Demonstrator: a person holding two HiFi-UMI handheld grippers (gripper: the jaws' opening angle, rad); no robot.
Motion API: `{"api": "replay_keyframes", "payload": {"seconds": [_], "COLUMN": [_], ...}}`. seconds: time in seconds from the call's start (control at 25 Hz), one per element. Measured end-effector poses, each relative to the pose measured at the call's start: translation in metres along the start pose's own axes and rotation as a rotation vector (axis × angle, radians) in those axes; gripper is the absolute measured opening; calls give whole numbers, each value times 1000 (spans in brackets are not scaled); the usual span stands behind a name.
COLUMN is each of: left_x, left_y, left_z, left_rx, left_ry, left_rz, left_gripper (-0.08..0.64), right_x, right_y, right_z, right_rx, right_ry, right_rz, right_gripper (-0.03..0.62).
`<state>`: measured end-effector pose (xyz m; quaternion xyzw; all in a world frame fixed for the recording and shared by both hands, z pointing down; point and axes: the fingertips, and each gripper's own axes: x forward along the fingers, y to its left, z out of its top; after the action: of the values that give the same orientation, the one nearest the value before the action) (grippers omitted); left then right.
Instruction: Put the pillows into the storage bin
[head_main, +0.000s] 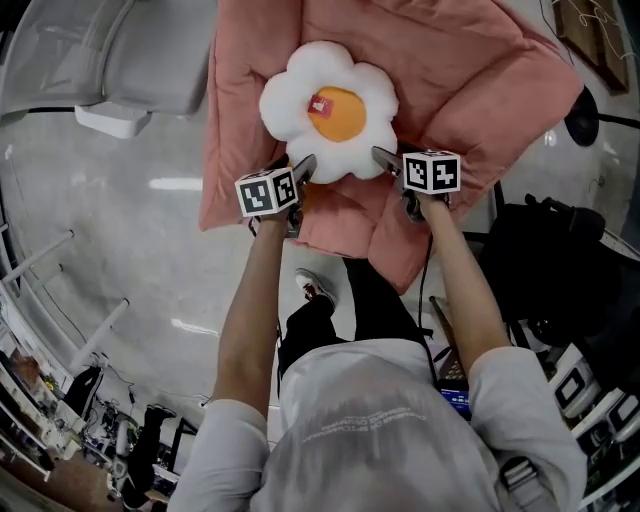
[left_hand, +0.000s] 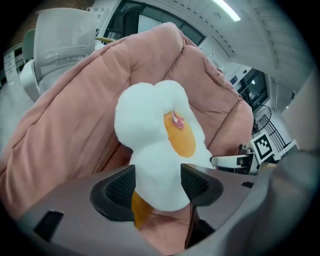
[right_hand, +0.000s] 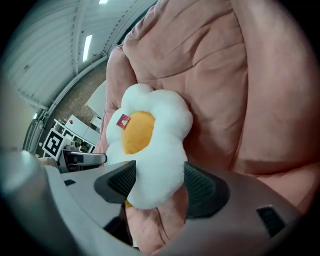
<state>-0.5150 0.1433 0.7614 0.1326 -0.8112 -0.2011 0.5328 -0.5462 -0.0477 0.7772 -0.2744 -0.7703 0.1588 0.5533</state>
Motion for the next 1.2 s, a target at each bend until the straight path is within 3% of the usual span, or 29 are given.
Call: {"api": "replay_keyframes", "payload": {"seconds": [0.04, 0.08, 0.28, 0.52, 0.84, 1.2], "left_x": [3, 5, 4, -11, -67, -163], "left_y": [0, 1, 1, -20, -41, -81], "left_z": [0, 1, 4, 7, 32, 13], "left_rx": [-2, 0, 15, 80, 242, 446], "left_ry": [0, -1, 4, -17, -85, -143], "left_rz": [1, 8, 24, -35, -141, -290], "left_gripper": [292, 232, 177, 83, 44, 34], "right_x": [3, 5, 5, -23, -72, -161], "right_y": [0, 0, 4, 31, 81, 165], "right_z": [0, 1, 3, 10, 16, -27], "right_rx": [7, 12, 6, -107, -89, -98], "right_ry": [7, 12, 16, -50, -201, -384], "right_rz": [-4, -12, -15, -43, -88, -214], "right_gripper": [314, 308, 230, 118, 78, 61]}}
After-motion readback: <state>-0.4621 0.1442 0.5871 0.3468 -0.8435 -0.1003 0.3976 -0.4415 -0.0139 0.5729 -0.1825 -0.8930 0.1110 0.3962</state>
